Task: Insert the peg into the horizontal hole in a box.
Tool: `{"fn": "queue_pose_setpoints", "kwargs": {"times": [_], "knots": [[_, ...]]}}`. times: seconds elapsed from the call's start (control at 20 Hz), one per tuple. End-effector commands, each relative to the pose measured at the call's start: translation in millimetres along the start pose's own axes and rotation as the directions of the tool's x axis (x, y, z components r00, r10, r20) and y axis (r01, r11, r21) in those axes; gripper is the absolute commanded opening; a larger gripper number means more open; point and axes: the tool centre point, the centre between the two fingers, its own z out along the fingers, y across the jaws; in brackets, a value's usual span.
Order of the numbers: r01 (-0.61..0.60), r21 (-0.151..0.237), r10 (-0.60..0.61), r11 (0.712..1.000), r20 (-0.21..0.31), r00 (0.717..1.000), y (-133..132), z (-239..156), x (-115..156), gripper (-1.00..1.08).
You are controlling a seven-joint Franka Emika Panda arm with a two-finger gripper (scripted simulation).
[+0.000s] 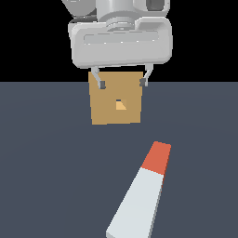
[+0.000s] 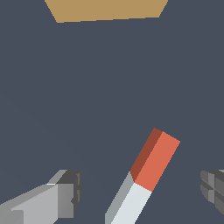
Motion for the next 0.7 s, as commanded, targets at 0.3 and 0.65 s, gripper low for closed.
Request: {"fn": "queue_pose_setpoints", "kwargs": {"times": [0.3, 0.65], "knots": [[-0.031, 0.003, 0.031, 1.0, 0.0, 1.0, 3.5, 7.6, -8.5, 1.0], [-0.15, 0.017, 0.15, 0.989, 0.002, 0.989, 14.2, 36.6, -41.6, 1.0]]}}
